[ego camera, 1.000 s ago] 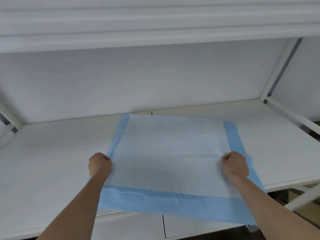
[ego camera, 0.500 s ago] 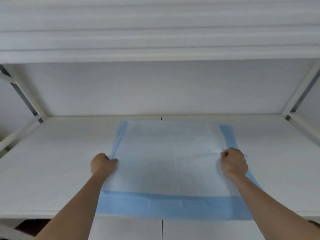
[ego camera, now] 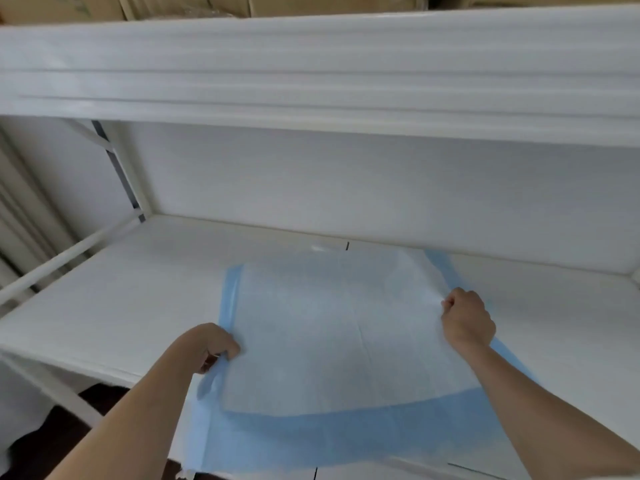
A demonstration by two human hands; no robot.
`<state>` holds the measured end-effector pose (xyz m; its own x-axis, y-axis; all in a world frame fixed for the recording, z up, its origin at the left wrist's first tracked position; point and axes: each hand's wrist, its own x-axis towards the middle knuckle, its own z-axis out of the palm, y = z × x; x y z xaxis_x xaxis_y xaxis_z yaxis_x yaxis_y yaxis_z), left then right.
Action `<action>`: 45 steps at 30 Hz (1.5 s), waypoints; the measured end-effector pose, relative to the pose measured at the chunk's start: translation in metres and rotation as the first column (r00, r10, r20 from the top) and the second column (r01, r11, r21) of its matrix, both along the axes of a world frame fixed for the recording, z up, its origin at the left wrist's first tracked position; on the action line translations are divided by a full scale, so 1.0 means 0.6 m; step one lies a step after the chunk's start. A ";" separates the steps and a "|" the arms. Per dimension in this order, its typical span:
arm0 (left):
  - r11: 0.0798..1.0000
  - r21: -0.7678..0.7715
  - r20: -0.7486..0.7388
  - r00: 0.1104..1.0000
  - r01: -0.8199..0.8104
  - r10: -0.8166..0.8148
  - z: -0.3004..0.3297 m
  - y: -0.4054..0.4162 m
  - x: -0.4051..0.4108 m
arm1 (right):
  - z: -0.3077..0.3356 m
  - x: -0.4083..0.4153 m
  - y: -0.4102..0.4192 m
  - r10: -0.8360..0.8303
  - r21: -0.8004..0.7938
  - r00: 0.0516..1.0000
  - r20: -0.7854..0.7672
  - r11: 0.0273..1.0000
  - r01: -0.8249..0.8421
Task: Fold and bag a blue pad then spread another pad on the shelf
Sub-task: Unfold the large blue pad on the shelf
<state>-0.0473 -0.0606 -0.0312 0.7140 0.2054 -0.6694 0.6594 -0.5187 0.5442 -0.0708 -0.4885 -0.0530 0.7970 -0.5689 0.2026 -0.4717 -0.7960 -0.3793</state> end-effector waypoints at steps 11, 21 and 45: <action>0.994 -0.101 -0.208 0.978 -0.043 0.022 -0.010 -0.033 -0.099 | -0.019 0.057 -0.027 0.207 -0.043 0.978 -0.023 0.977 -0.208; 0.997 0.002 -0.157 0.985 -0.075 0.074 -0.016 -0.061 -0.117 | -0.048 0.086 -0.048 0.298 -0.044 0.941 -0.162 0.950 -0.308; 0.879 -0.430 0.065 0.964 -0.206 0.257 -0.015 -0.052 -0.066 | -0.011 0.073 -0.044 0.199 -0.009 0.875 -0.442 0.974 -0.226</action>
